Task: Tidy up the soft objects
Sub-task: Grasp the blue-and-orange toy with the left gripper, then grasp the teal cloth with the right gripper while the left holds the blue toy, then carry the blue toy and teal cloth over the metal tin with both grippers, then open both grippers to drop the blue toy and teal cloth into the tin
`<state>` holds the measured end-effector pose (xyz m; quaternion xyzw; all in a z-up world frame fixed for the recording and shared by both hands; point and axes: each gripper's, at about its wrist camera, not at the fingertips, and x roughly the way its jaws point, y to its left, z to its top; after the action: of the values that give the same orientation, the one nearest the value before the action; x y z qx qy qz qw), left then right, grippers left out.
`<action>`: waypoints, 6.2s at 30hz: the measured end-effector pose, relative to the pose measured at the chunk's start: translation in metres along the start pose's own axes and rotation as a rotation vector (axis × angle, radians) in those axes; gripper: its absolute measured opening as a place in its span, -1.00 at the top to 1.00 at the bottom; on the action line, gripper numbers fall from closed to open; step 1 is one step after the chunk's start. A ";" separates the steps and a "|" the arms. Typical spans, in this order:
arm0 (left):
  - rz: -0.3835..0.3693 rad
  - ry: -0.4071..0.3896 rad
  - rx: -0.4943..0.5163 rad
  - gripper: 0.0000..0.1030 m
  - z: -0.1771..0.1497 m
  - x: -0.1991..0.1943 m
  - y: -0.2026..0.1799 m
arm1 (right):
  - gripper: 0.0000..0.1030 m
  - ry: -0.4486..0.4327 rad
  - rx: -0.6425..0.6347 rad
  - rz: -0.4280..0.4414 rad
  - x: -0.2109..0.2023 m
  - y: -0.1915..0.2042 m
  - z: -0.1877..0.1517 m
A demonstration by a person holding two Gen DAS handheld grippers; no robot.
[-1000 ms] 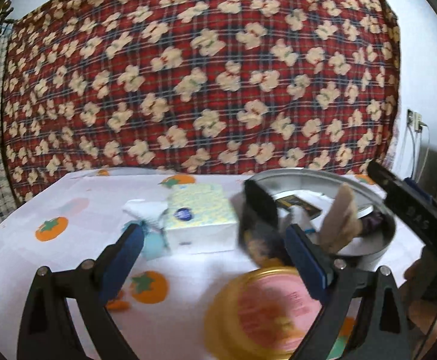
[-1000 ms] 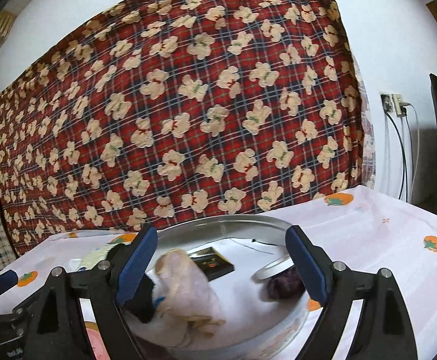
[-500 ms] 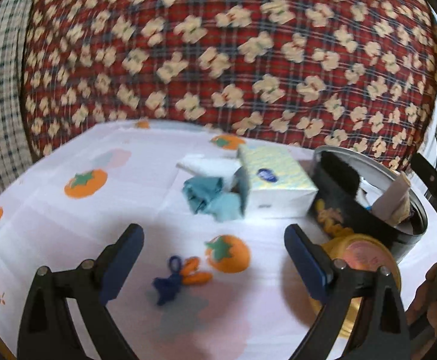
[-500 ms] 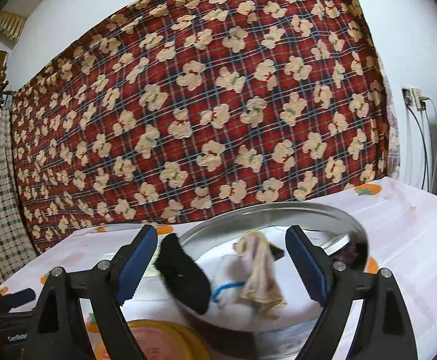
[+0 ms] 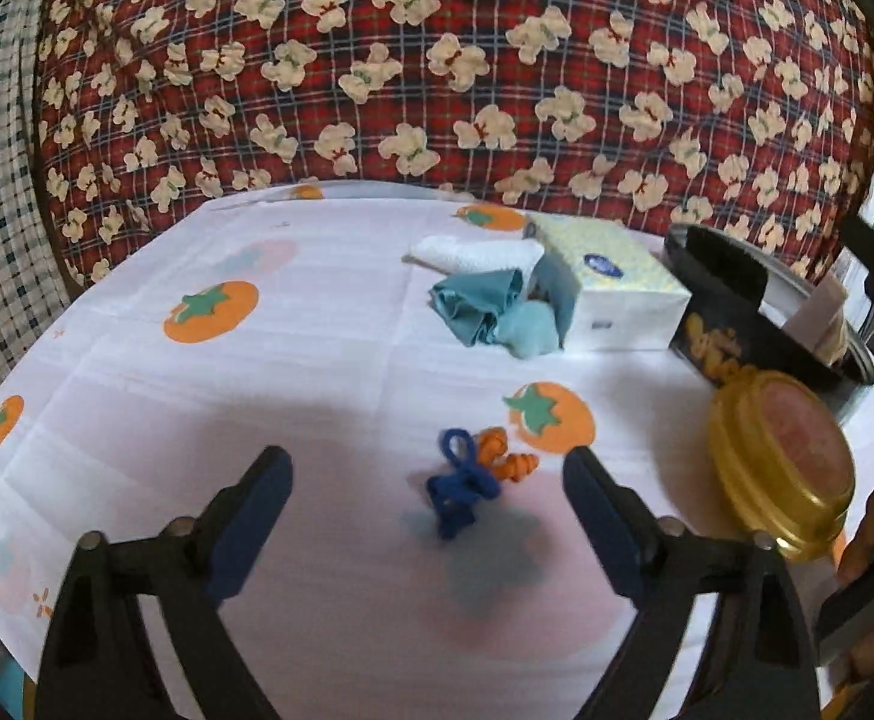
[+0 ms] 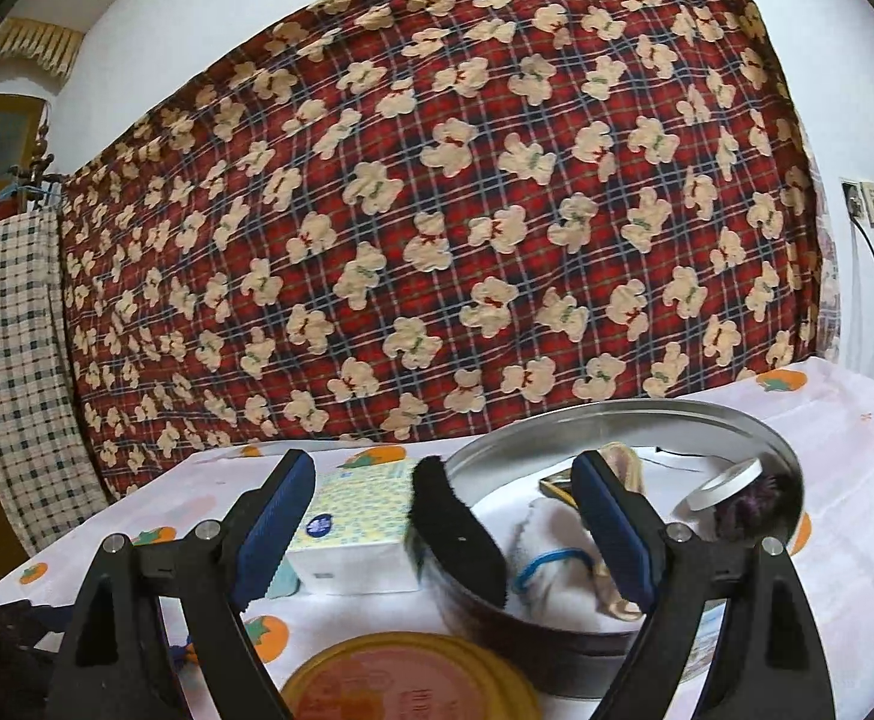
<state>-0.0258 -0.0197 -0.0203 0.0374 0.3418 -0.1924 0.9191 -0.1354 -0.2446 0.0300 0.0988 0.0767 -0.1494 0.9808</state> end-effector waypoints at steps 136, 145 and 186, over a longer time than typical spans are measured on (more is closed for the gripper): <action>-0.386 -0.398 0.003 0.82 0.028 -0.102 -0.082 | 0.86 -0.071 -0.152 -0.074 -0.087 -0.007 0.002; -0.444 -0.412 0.074 0.82 0.035 -0.110 -0.126 | 0.86 -0.090 -0.112 -0.151 -0.094 -0.048 0.009; -0.299 -0.160 0.085 0.82 0.098 0.031 -0.255 | 0.85 0.155 -0.171 -0.216 0.063 -0.144 0.037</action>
<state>-0.0403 -0.2847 0.0505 0.0094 0.2610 -0.3438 0.9020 -0.1162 -0.4047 0.0300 0.0173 0.1745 -0.2389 0.9551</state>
